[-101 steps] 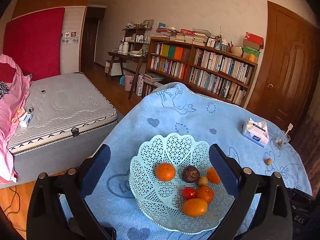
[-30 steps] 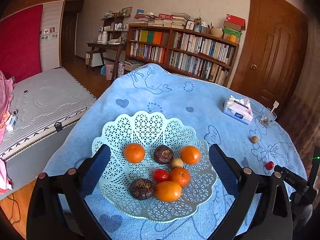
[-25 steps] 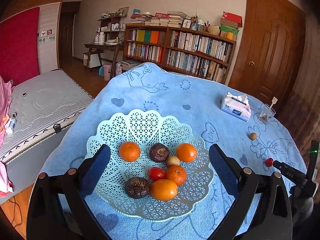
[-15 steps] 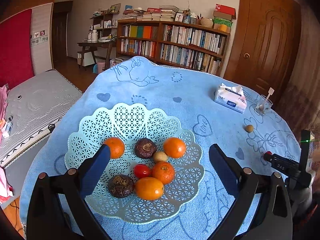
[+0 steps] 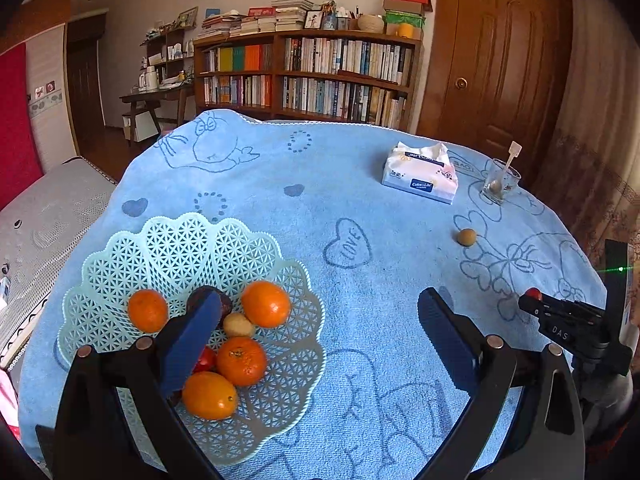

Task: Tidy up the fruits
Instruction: 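Grasp the remaining red cherry tomato with the right gripper, then grasp the small tan kiwi-like fruit with the left gripper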

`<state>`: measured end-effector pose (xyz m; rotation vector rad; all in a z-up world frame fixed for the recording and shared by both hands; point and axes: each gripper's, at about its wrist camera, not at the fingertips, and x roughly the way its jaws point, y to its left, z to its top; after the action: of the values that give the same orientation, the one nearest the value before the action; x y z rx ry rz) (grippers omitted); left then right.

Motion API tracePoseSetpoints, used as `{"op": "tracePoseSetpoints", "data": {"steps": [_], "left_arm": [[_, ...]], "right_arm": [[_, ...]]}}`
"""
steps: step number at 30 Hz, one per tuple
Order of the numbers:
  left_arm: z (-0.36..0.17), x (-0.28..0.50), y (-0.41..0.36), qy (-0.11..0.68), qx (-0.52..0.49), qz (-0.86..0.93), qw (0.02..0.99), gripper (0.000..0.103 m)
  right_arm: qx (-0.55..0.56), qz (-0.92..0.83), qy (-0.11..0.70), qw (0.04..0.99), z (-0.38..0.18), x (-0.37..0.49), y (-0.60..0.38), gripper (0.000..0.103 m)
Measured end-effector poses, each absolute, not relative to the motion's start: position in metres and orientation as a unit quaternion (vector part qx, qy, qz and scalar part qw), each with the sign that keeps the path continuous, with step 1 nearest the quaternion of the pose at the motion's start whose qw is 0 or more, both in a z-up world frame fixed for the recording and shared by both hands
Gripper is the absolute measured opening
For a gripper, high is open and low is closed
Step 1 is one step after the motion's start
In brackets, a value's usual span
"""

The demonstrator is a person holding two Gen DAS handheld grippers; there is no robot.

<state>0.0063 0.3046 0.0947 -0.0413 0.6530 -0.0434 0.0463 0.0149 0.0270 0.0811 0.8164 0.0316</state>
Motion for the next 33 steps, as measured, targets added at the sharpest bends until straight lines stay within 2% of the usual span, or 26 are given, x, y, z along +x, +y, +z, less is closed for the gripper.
{"op": "tracePoseSetpoints", "data": {"steps": [15, 21, 23, 33], "left_arm": [[0.071, 0.083, 0.185, 0.334, 0.041, -0.099, 0.936, 0.099], [0.053, 0.119, 0.139, 0.359, 0.062, -0.132, 0.922, 0.083], [0.047, 0.129, 0.127, 0.369, 0.065, -0.146, 0.916, 0.075], [0.028, 0.173, 0.099, 0.391, 0.052, -0.153, 0.906, 0.057]], "right_arm": [[0.108, 0.012, 0.384, 0.917, 0.015, 0.04, -0.025, 0.029], [0.113, 0.014, 0.381, 0.918, 0.015, 0.04, -0.025, 0.029], [0.114, 0.014, 0.38, 0.918, 0.014, 0.041, -0.025, 0.029], [0.121, 0.014, 0.384, 0.915, 0.013, 0.043, -0.025, 0.029]]}}
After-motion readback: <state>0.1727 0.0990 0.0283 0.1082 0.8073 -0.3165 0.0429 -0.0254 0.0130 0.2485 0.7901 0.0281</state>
